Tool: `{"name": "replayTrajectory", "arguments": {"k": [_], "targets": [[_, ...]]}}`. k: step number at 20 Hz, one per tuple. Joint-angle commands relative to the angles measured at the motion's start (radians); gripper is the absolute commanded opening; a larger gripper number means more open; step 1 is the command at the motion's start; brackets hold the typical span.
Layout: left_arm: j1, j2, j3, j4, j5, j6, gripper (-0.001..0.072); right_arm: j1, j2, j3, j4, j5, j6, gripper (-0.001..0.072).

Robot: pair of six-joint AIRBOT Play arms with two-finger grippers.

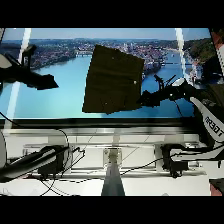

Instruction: Fold the clothes and pants, and hang the long-sleeved shirts on hangers.

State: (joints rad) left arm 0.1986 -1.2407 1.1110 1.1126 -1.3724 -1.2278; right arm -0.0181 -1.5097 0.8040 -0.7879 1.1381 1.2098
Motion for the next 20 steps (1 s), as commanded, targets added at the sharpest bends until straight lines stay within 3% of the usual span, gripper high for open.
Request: {"name": "replayTrajectory", "arguments": {"k": [1, 4, 8, 13, 19, 20], "targets": [[0.084, -0.027, -0.159, -0.199, -0.006, 0.091, 0.0438, 0.000, -0.029, 0.007, 0.012, 0.076, -0.095, 0.0394], [0.068, -0.034, -0.314, -0.207, 0.087, 0.137, 0.0435, 0.012, -0.029, 0.007, 0.050, 0.091, -0.132, 0.0394], [0.027, -0.069, -0.436, -0.254, 0.226, 0.142, 0.0435, 0.040, -0.029, 0.008, 0.062, 0.009, -0.184, 0.0380], [-0.101, -0.141, -0.447, -0.389, 0.261, 0.255, 0.0434, 0.040, -0.027, 0.008, 0.073, -0.010, -0.184, 0.0380], [-0.220, -0.213, -0.447, -0.436, 0.317, 0.268, 0.0431, 0.040, -0.026, 0.008, 0.074, -0.026, -0.184, 0.0381], [-0.230, -0.220, -0.447, -0.437, 0.319, 0.270, 0.0390, 0.040, -0.026, 0.008, 0.074, -0.037, -0.184, 0.0380]]}}
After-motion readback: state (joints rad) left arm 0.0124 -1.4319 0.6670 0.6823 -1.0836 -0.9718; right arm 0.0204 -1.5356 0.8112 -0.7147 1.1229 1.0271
